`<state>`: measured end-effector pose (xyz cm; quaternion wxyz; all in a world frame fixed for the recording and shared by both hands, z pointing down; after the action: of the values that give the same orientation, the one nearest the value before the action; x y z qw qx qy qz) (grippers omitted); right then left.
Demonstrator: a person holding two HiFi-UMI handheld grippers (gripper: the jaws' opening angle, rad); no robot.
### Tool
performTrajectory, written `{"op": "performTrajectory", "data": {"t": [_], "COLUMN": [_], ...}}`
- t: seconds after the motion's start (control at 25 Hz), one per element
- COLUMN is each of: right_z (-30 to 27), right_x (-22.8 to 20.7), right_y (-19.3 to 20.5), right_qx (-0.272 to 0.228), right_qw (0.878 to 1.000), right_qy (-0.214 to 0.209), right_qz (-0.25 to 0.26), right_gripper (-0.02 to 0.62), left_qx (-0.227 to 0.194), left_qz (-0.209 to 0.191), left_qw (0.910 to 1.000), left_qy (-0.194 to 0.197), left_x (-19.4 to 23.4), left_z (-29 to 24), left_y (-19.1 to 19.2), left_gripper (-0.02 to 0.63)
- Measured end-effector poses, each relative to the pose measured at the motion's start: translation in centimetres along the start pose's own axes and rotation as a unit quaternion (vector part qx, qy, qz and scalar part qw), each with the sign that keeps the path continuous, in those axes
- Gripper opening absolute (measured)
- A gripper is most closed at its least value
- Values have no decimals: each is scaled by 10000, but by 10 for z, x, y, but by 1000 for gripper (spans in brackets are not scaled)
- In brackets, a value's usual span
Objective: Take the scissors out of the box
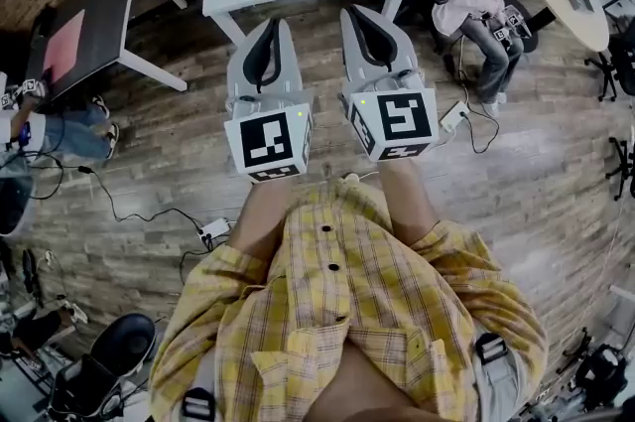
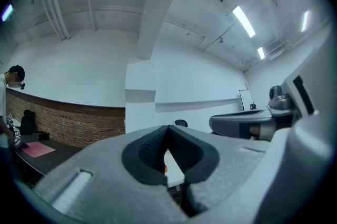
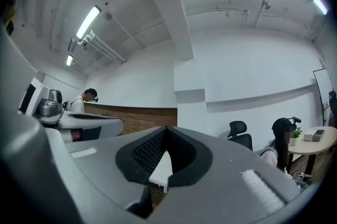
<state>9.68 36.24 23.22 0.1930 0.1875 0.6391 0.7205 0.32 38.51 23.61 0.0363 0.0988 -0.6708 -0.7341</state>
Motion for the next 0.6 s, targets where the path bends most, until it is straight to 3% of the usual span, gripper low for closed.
{"op": "performTrajectory", "data": {"t": [0.36, 0.6], "right_z": [8, -12], "right_x": [-23, -33], "right_y": [11, 15], "right_qx": [-20, -5], "right_qw": [9995, 9994], "right_qy": [-296, -355], "right_qz": [66, 10], "right_gripper": [5, 5], "left_qx": [69, 84], "left_qz": [-286, -343], "left_qw": [9993, 9989], "left_qy": [-251, -311], "left_x": [-30, -28], "left_z": [-4, -22], "left_y": [10, 13], "left_gripper": [2, 2]}}
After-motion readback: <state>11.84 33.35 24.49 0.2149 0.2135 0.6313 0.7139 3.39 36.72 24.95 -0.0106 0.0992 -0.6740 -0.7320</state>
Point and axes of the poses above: the fingertips, and each gripper's own axes: z backward along the fingers, x to its left, y out of its underside, the point moved 1 cm from there along z, backward along the fingers, and after that the axes turned 1 degree about y, right-handed, at the moved point
